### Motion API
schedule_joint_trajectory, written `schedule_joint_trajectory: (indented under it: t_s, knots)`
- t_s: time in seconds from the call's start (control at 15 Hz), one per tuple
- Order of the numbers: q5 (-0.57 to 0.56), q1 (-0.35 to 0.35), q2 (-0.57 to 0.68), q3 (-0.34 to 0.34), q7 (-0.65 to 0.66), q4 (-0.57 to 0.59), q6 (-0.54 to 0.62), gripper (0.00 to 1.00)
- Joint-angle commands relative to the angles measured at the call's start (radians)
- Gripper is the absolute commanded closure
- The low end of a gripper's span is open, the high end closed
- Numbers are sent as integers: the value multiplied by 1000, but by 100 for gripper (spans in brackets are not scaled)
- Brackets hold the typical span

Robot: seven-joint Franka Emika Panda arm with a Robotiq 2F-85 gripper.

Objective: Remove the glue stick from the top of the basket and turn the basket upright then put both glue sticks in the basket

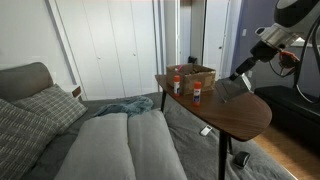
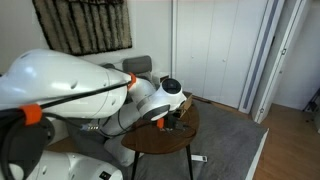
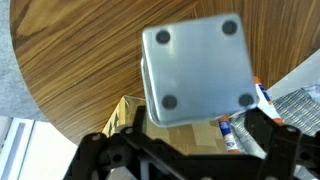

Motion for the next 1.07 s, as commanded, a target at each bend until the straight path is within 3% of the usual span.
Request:
schedule_joint_trajectory:
  t_s: [0.0, 0.2, 0.53, 0.73, 0.87, 0.93, 1.0]
  knots:
    - [1, -38, 23, 33, -10, 2, -11, 0]
    - [-20, -76, 20, 89, 38, 2, -20, 0]
    - [-112, -189, -10, 278, 273, 3, -58, 0]
    - [-192, -341, -22, 480, 511, 26, -151, 0]
    - [-267, -402, -71, 577, 659, 46, -273, 0]
    - [-307, -419, -89, 611, 723, 62, -335, 0]
    - [-379, -399, -105, 600, 794, 75, -395, 0]
